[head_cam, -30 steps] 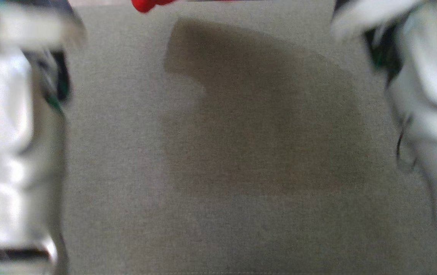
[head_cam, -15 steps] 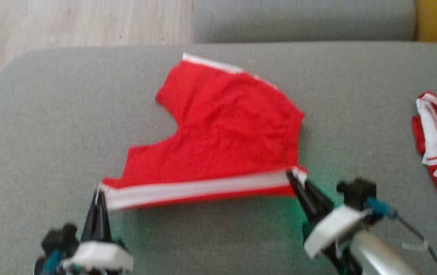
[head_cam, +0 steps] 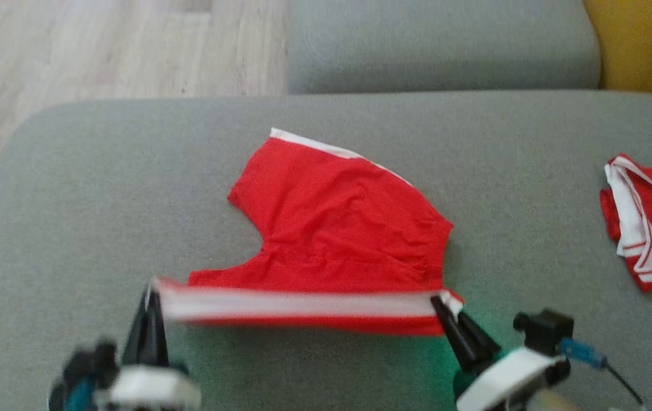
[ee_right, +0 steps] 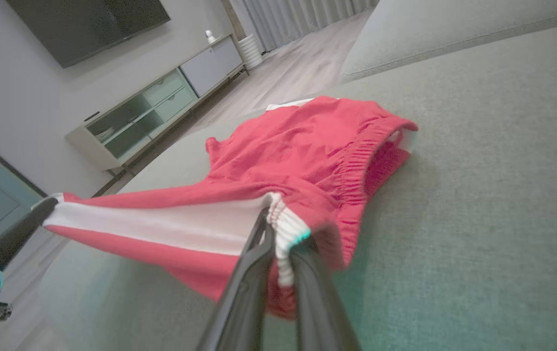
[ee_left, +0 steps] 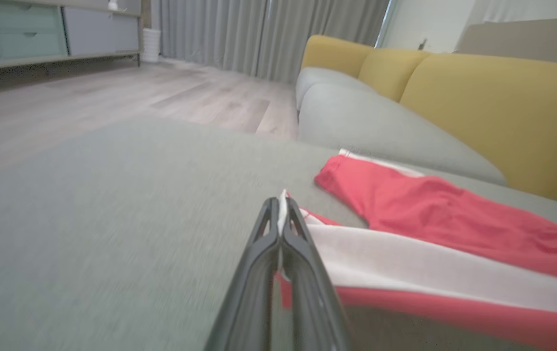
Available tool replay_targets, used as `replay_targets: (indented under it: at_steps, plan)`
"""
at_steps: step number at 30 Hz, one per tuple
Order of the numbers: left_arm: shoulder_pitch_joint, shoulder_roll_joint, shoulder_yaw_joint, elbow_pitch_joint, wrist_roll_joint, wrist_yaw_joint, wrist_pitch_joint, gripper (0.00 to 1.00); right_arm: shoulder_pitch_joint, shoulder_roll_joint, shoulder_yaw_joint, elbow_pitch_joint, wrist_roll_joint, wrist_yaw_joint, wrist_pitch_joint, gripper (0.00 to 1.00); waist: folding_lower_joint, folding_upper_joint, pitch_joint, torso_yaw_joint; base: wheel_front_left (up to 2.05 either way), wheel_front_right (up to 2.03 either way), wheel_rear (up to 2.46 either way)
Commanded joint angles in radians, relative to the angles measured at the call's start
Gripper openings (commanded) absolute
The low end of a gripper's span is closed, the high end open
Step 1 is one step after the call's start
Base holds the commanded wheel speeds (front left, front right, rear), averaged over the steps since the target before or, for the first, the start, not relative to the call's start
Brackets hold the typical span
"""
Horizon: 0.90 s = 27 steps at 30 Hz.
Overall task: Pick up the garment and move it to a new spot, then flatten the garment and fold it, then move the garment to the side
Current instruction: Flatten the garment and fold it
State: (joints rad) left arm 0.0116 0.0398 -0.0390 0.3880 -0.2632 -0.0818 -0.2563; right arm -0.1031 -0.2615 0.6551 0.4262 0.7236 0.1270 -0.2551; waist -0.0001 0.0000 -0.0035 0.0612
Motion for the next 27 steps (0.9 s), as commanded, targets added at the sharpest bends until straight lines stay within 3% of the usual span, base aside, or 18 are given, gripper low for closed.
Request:
replay_targets:
  at_steps: [1, 7, 14, 21, 27]
  plan:
    - [-0.113, 0.017, 0.030, -0.031, 0.007, -0.003, -0.005, 0.00, -0.063, -0.004, -0.005, -0.029, 0.009, 0.004, -0.007, 0.00, 0.0001, 0.0000, 0.033, -0.017, 0.00, 0.00, 0.00]
    - [-0.479, 0.109, -0.040, 0.104, 0.032, -0.042, 0.004, 0.00, -0.255, 0.050, -0.019, 0.005, 0.095, 0.004, -0.001, 0.00, 0.0001, 0.0000, 0.192, -0.080, 0.00, 0.00, 0.00]
    - [-0.842, 0.192, -0.168, 0.265, -0.031, -0.048, 0.057, 0.00, -0.461, 0.135, -0.027, 0.104, 0.181, 0.004, 0.012, 0.00, 0.0001, 0.0000, 0.361, -0.140, 0.00, 0.00, 0.00]
    - [-0.995, 0.270, -0.291, 0.435, -0.103, -0.049, 0.074, 0.00, -0.555, 0.183, 0.009, 0.176, 0.271, 0.004, 0.012, 0.00, 0.0001, 0.0000, 0.423, -0.195, 0.00, 0.00, 0.00]
    - [-1.047, 0.282, -0.390, 0.515, -0.164, -0.049, 0.050, 0.00, -0.590, 0.198, 0.037, 0.192, 0.315, 0.004, -0.001, 0.00, 0.0001, 0.0000, 0.439, -0.214, 0.00, 0.00, 0.00]
